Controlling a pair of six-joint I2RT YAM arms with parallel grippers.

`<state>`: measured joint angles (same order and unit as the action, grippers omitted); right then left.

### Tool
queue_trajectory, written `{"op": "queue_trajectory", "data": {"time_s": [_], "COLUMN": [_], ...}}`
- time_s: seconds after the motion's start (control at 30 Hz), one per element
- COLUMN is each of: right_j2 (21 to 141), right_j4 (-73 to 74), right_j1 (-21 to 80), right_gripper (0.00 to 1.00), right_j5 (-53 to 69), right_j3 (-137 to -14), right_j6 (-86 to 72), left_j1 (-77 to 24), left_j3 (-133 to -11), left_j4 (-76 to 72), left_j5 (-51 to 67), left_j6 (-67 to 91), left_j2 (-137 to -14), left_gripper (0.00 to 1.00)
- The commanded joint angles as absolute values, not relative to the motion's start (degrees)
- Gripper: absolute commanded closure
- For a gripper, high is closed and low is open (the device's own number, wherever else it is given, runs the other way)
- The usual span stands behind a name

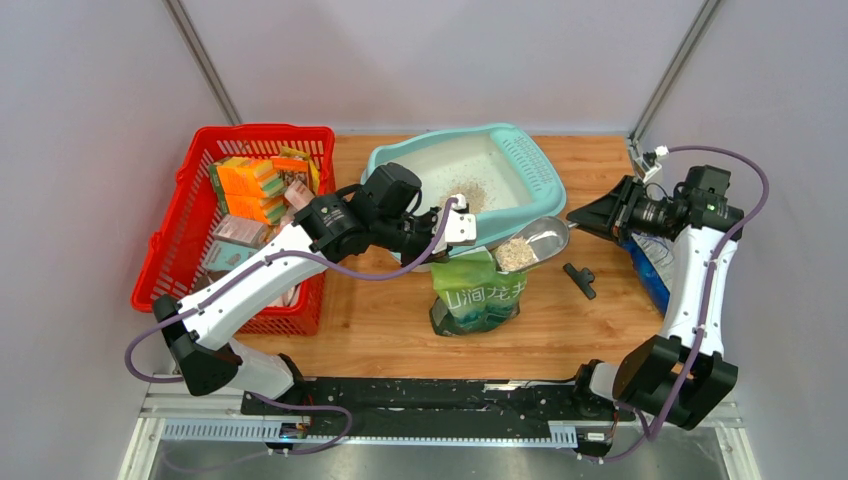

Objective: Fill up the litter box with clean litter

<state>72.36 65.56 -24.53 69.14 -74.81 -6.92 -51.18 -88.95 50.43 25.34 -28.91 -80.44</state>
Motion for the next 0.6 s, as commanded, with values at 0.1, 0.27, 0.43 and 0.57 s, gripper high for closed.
{"op": "queue_trajectory", "data": {"time_s": [0.1,0.27,0.43,0.57], "right_j2": [73.74,75.41,76.82,77.52], "right_j4": [67.94,68.20,68.12,66.98], "right_j1": [-24.78,-24.87,-26.10,-26.19], "right_gripper": [1.00,1.00,1.00,1.00], "right_j5": [75.50,77.17,79.27,81.47], "right_j3": [-76.91,-75.32,-73.48,-74.00], "right_j6": [-5.81,-5.54,-5.45,-7.54], "left_j1": [-50.89,-50.80,-50.80,-50.89], "left_j3": [-90.70,-90.70,-90.35,-90.35], "left_j4": [51.68,51.85,52.21,52.38], "left_j5": [25.05,24.96,24.52,24.34], "left_j6": [-29.62,-29.53,-29.71,-29.97], "left_j2": [-79.10,-78.93,-78.58,-78.66], "left_gripper": [1.00,1.00,1.00,1.00]}}
